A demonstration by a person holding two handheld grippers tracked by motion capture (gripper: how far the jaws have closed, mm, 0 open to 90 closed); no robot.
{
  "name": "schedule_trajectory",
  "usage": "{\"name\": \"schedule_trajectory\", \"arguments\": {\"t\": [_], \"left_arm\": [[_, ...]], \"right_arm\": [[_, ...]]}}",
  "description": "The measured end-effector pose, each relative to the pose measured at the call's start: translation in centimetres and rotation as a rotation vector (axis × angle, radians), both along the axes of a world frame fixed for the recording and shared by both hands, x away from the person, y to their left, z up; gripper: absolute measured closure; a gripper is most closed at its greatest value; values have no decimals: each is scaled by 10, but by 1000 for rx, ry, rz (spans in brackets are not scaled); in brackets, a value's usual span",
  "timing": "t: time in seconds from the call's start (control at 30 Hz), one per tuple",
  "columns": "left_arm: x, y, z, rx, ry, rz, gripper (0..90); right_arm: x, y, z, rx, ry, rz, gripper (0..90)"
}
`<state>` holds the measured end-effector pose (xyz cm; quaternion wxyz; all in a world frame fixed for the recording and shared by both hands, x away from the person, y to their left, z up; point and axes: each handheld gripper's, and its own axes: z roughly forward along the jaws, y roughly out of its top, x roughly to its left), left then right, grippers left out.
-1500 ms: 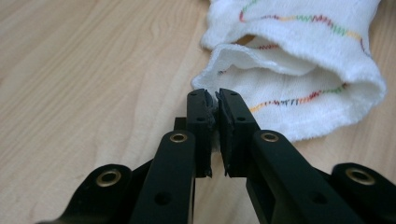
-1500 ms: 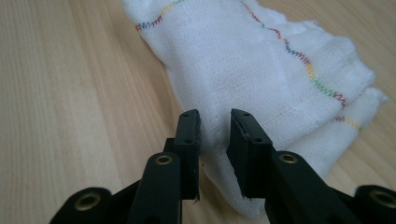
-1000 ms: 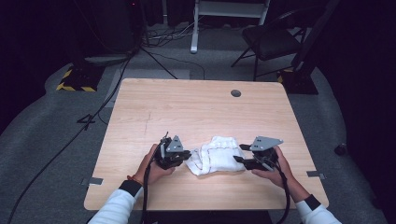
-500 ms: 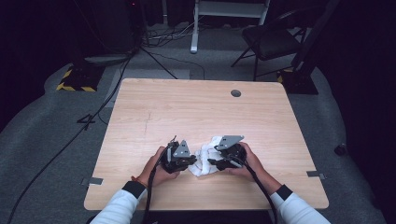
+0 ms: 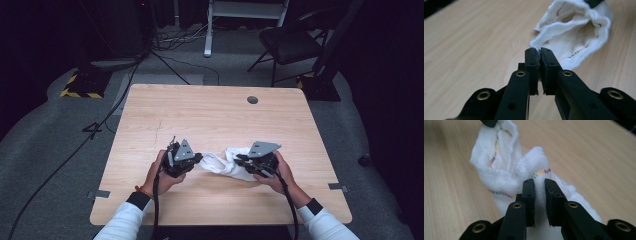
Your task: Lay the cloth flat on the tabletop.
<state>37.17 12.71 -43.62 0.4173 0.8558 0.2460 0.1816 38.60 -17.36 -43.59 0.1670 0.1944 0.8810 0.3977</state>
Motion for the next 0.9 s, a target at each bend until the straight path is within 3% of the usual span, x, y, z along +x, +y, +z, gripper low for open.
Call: {"name": "schedule_trajectory", "arguments": {"t": [0.1,0.17,0.3,0.37,0.43,0.5,0.53,0.6,0.67,0.73,0.8,0.83,0.9], "left_arm": [[-4,6,15,-43,-59,34,848],[-7,7,23,-73,-78,30,848],[-16,0,32,-67,-126,7,848],[-20,-5,34,-64,-135,-2,848],[-22,-8,31,-74,-100,-53,847],[-27,-14,25,-38,-83,-96,847],[-29,-16,22,-39,-71,-120,847],[-34,-23,16,-33,-35,-160,847],[-38,-29,7,-16,13,-210,845],[-44,-37,-3,34,42,-262,843],[-49,-43,-12,82,77,-310,839],[-51,-45,-18,105,91,-314,833],[-51,-47,-22,115,106,-318,832]], "right_arm": [[-4,-19,14,75,-47,-43,806],[-9,-33,19,114,-75,-62,805],[-21,-39,15,77,-65,-28,803],[-27,-42,11,69,-53,-32,664],[-29,-44,8,54,-27,-38,653],[-36,-53,-2,14,21,-29,634],[-36,-53,-2,14,21,-29,634],[-41,-60,-8,-9,67,-13,625],[-45,-66,-13,-36,82,-25,597],[-47,-73,-19,-61,123,-26,540],[-51,-81,-23,-77,126,-52,502],[-52,-92,-26,-72,151,-79,442],[-52,-95,-26,-64,154,-96,435]]}}
